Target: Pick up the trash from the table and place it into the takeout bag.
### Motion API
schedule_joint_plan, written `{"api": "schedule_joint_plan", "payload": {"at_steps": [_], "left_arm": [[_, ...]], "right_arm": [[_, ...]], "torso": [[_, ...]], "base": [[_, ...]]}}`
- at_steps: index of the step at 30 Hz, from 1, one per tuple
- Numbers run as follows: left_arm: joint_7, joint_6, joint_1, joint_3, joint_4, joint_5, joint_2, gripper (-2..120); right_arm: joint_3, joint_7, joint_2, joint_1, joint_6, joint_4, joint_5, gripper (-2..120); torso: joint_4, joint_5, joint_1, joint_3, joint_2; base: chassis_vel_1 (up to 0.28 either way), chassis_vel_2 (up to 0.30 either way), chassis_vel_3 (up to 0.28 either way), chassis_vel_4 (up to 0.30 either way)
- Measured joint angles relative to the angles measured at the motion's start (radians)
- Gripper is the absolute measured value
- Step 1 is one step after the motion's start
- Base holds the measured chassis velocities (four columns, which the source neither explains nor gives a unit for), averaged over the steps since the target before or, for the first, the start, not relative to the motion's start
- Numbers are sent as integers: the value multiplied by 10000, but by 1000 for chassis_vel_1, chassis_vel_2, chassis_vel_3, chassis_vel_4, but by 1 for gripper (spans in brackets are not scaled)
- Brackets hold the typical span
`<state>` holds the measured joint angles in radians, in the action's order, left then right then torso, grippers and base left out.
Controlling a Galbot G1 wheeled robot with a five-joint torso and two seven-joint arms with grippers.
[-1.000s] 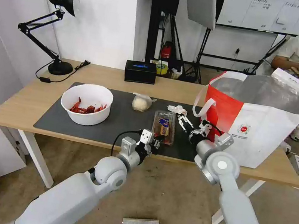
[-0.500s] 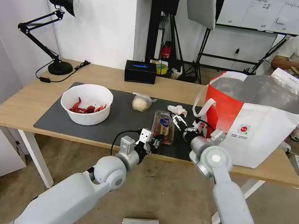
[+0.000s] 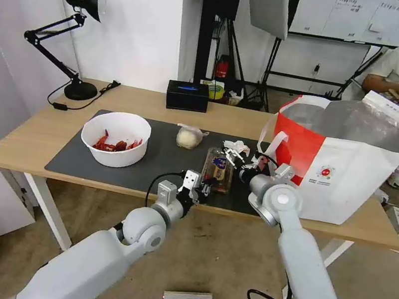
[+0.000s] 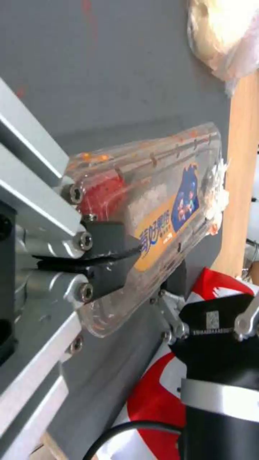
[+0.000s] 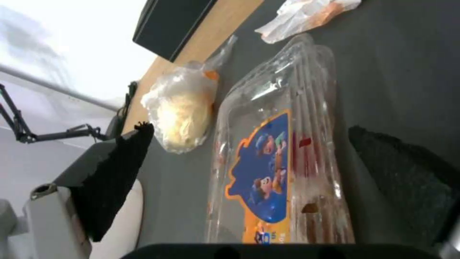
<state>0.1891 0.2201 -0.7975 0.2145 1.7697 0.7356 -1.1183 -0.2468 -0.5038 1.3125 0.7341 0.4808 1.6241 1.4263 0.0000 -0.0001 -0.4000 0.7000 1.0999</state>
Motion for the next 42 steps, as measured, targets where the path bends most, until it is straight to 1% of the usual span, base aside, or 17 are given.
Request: {"api": "schedule_joint_plan", "payload": {"at_steps": [21,42], "left_arm": [[-16,-6,-89,-96,136,9,93,0],[-35,-13,-88,-96,168,13,81,0]], "right_arm": [[74,-541,368,-278,465,-205,139,100],[28,-952,557,-253,516,-250,120,100]], "torso": [[0,0,0,0,0],[0,0,0,-1,1]], "base": [[0,0,0,0],[0,0,0,0]]}}
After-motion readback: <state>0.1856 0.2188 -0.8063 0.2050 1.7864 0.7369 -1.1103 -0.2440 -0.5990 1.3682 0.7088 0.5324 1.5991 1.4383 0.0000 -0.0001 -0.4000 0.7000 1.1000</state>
